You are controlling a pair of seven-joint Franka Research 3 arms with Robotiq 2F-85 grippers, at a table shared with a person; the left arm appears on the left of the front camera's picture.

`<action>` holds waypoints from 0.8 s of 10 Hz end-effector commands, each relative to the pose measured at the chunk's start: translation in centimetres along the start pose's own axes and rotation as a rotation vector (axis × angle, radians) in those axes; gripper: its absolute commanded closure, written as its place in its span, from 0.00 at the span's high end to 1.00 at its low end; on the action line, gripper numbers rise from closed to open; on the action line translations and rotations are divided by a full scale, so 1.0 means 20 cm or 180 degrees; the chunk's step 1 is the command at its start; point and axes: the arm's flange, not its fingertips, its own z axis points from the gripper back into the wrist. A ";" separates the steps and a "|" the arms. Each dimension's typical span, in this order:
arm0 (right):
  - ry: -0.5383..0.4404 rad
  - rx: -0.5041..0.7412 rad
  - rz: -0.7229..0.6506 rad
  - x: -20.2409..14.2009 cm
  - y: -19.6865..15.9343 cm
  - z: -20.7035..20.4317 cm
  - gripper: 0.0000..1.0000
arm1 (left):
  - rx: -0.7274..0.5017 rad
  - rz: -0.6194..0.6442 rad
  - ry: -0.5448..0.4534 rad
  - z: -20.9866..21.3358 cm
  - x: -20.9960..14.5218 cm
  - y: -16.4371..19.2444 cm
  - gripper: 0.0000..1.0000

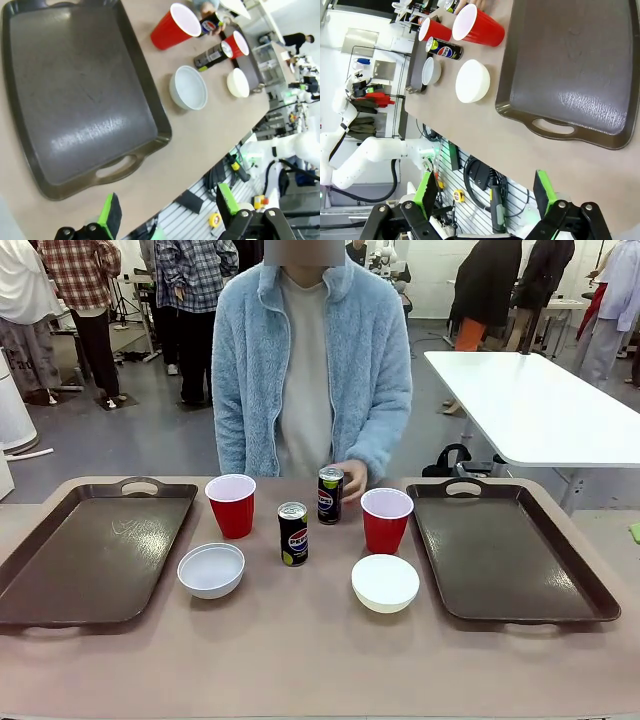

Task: Prepare tableware on both trays.
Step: Pick up a Picnic Bowl from the table and place it on a Handle tray.

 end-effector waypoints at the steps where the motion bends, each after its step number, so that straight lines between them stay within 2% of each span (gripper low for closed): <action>1: -0.0028 0.0067 0.0027 0.01 -0.01 0.00 1.00 | -0.0023 0.0007 -0.0024 0.01 -0.01 0.01 1.00; 6: -0.0028 0.0067 0.0027 0.01 -0.01 0.00 1.00 | 0.0000 0.0001 -0.0001 0.00 0.00 0.00 1.00; 8: -0.0028 0.0067 0.0027 0.01 -0.01 0.00 1.00 | 0.0615 -0.0279 0.0231 -0.14 0.06 -0.26 1.00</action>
